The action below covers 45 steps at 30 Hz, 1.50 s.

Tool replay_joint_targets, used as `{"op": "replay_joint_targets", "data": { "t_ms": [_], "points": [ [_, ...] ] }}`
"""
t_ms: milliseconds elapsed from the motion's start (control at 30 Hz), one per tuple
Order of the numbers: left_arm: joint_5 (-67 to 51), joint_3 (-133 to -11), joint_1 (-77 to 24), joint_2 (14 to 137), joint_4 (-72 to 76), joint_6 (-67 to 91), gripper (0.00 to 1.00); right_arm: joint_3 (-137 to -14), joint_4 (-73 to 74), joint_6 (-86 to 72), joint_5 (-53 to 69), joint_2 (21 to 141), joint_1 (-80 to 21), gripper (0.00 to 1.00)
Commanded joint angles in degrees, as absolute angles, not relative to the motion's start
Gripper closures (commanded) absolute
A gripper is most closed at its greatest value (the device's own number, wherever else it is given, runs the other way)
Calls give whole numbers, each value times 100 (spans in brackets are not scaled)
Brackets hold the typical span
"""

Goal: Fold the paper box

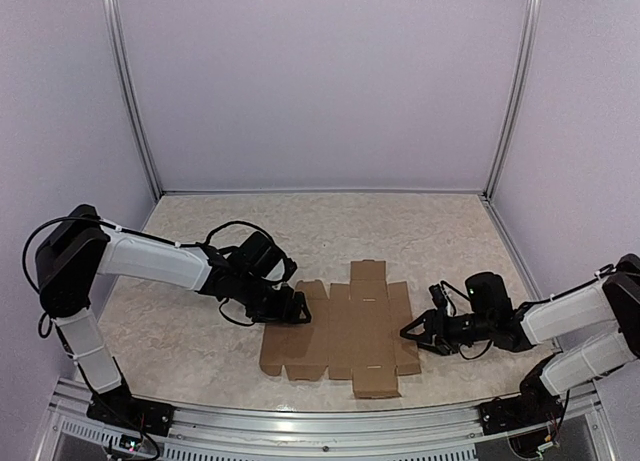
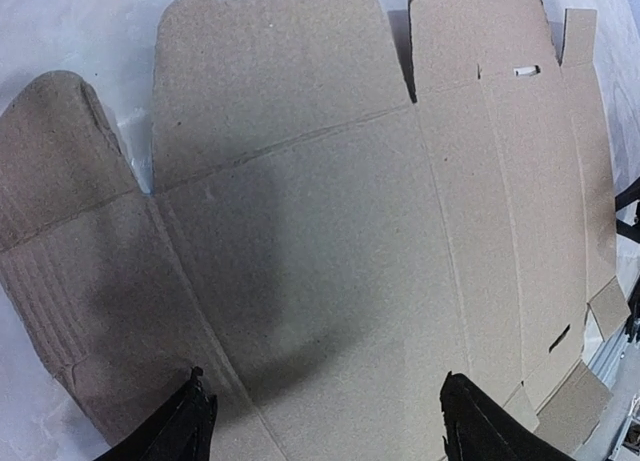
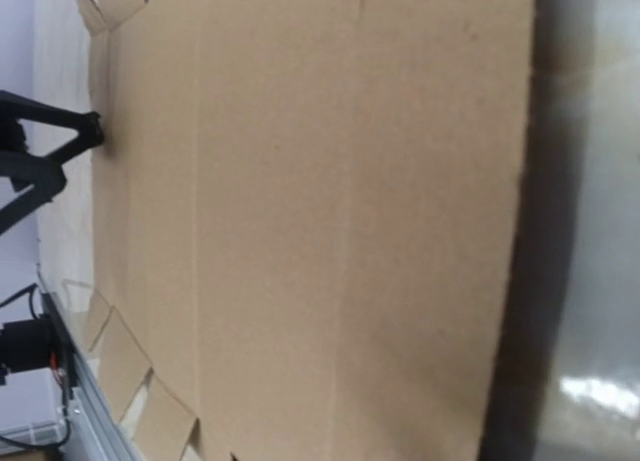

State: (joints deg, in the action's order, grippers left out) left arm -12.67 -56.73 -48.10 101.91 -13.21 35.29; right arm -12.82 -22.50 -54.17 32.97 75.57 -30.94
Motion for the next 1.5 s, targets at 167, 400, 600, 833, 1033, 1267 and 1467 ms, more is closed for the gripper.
{"op": "replay_joint_targets", "data": {
  "t_ms": [167, 400, 600, 833, 1033, 1267, 1467],
  "points": [
    [-1327, -5713, -4912, 10427, -1265, 3592, 24, -1081, -2802, -5678, 3380, 7270, -3042, 56],
    [-1293, -5727, -4913, 10395, -1347, 3577, 24, -1294, -2367, -5497, 3254, 6909, -3041, 81],
    [-1193, -5747, -4913, 10302, -1444, 3531, 23, -1592, -1751, -5095, 3184, 6908, -3048, 100],
    [-933, -5908, -4913, 10038, -1807, 3364, 16, -2260, -478, -4184, 3016, 6888, -3041, 100],
    [-458, -6264, -4884, 9577, -2494, 3012, 11, -3147, 797, -3141, 2957, 7169, -3041, 100],
    [202, -6562, -4671, 8891, -3222, 2668, 6, -4426, 2317, -1852, 2779, 7810, -3042, 100],
    [348, -6539, -4441, 8239, -3371, 2611, 3, -5782, 3373, -1026, 2064, 8547, -3179, 100]
  ]
}}
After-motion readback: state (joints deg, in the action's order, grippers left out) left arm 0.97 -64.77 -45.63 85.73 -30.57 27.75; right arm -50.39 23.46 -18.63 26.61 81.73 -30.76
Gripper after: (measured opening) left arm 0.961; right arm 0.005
